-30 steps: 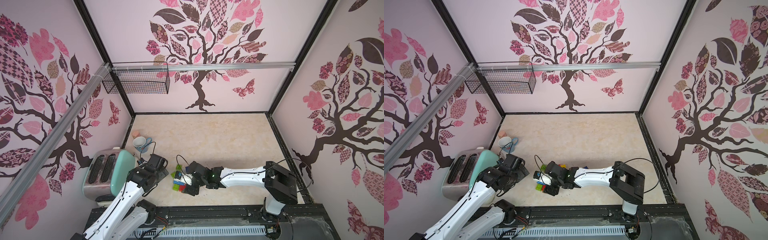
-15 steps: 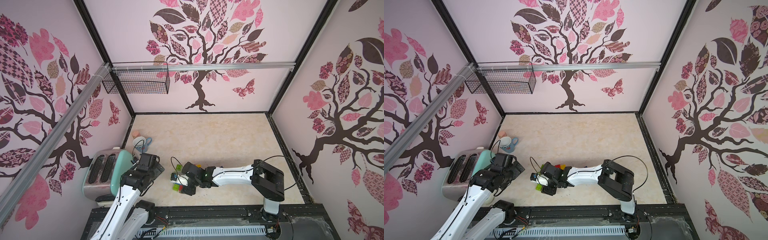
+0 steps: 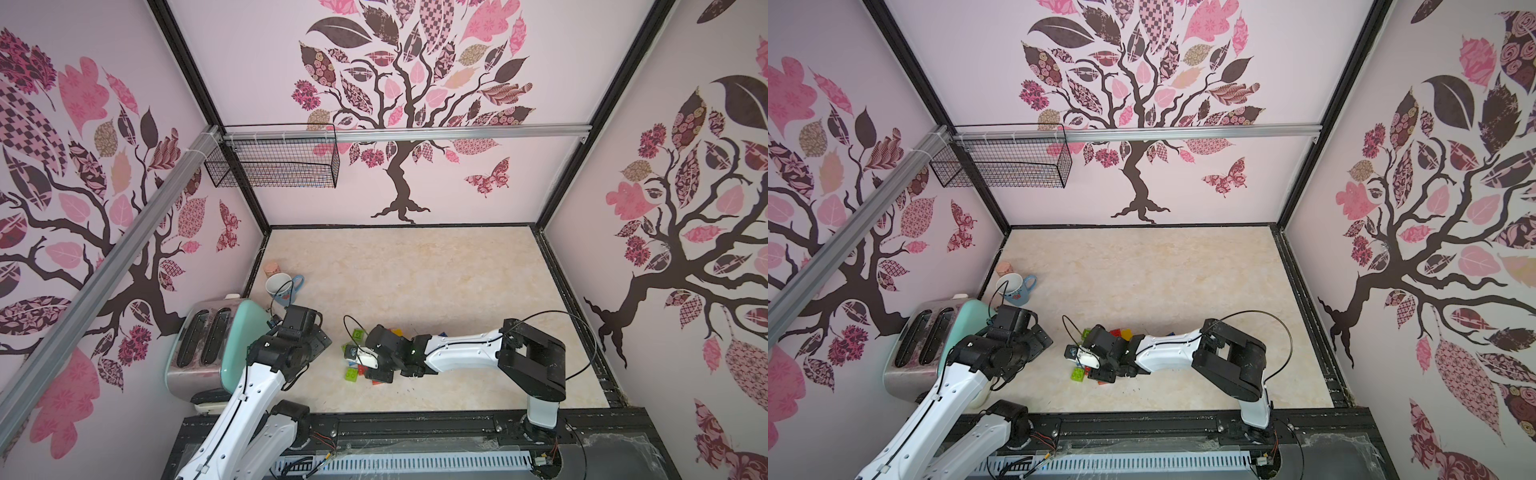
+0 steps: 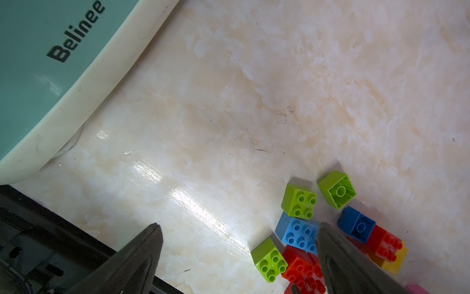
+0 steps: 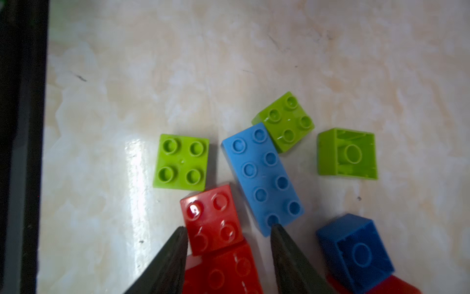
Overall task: Assemble the number 4 with lego
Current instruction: Pick up the lego brick from the center of the board.
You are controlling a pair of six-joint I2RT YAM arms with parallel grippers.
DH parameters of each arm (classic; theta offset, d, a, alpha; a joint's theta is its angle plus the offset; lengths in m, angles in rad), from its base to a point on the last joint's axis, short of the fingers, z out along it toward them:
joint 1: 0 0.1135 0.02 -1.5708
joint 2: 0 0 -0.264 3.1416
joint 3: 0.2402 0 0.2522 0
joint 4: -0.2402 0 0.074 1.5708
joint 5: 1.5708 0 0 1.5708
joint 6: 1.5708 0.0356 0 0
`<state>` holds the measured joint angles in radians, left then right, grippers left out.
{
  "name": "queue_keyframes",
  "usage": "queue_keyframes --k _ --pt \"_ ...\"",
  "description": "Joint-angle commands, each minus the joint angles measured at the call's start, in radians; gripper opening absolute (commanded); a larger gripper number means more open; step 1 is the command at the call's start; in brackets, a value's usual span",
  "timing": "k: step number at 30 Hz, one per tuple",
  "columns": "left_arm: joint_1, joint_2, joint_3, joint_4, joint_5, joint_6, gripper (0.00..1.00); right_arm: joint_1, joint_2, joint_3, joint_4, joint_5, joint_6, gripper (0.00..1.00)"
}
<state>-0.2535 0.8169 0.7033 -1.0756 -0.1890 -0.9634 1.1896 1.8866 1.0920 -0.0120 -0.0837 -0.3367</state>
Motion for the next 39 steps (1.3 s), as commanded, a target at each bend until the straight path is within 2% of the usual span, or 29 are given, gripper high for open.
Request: queue_keyframes --k 1,8,15,24,34,39 --pt "0.005 0.006 -0.018 0.017 0.005 0.02 0.98 0.0 -0.03 -0.005 -0.056 -0.174 -0.038 0.55" --pt "0.005 0.0 -0.022 0.023 0.008 0.02 0.98 0.0 0.019 0.034 -0.056 -0.029 -0.023 0.55" --pt "0.005 0.003 -0.025 0.029 0.014 0.025 0.98 0.0 0.053 0.083 -0.053 -0.027 -0.024 0.57" --pt "0.005 0.002 -0.026 0.031 0.017 0.026 0.98 0.0 0.095 0.139 -0.116 -0.179 -0.099 0.54" --pt "0.005 0.02 -0.03 0.046 0.029 0.034 0.98 -0.001 0.079 0.131 -0.185 -0.158 -0.134 0.53" --pt "0.005 0.022 -0.03 0.048 0.031 0.035 0.98 -0.001 0.081 0.136 -0.16 -0.096 -0.163 0.57"
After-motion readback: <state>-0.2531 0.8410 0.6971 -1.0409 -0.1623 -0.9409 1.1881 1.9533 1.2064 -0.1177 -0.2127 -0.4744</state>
